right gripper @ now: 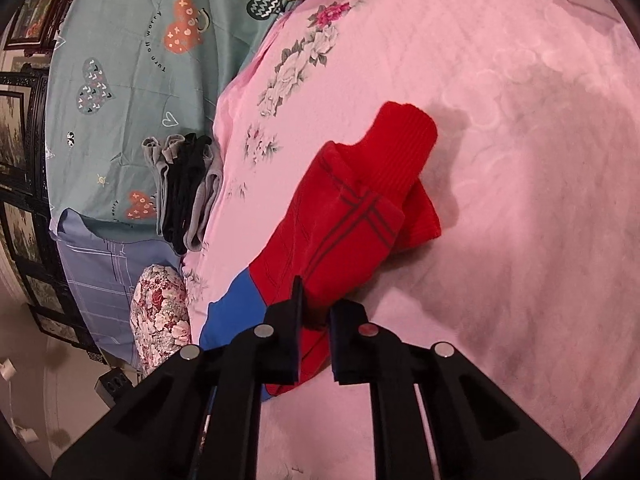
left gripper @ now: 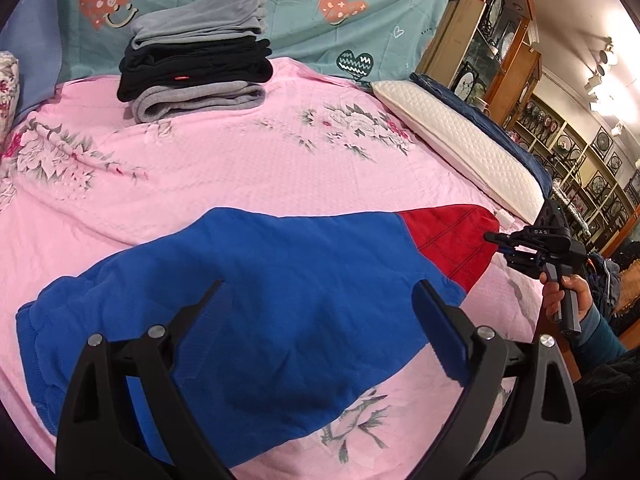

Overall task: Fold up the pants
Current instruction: 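Grasp the red leg with the right gripper and fold it over the blue body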

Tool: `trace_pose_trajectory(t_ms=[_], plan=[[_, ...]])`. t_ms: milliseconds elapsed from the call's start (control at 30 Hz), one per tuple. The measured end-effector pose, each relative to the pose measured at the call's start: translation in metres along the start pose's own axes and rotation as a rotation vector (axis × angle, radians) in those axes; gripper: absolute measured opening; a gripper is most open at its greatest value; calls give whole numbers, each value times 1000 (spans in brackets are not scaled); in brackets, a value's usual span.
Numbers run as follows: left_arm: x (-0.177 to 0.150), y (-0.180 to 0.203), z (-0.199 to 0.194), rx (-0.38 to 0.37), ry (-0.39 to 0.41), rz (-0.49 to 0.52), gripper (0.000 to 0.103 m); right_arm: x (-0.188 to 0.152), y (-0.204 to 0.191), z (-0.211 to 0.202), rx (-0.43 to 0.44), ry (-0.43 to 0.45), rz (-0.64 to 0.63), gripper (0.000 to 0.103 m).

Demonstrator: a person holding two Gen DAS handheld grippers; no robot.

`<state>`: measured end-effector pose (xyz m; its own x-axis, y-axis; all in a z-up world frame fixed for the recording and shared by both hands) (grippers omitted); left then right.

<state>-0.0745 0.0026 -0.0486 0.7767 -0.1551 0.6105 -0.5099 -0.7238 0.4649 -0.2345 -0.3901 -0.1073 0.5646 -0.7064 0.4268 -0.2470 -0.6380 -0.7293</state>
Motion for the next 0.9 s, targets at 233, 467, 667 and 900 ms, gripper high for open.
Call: trace_pose_trajectory(t_ms=[233, 467, 667, 900], plan=[[-1, -28, -38, 29, 80, -46, 93, 14, -106, 24, -108, -1, -452, 9], [-14, -77, -94, 72, 198, -171, 95, -83, -197, 135, -153, -303, -1036, 9], [-27, -109, -114, 102, 228, -265, 95, -134, -208, 161, -71, -516, -1161, 59], [-41, -125, -129, 99, 262, -369, 95, -77, -223, 160, 137, -384, -888, 61]])
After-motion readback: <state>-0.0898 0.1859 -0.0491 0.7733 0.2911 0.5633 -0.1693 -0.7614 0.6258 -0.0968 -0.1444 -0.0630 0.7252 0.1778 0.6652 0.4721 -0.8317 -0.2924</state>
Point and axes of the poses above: each gripper's, at about its wrist camera, not at the fingertips, and z roughly the way its jaws point, y to its right, x to its top, the point moved 5 cm from there along z, roughly the way its jaws point, and after that the axes turned 13 degrees about -z, right-handed, at the moved point
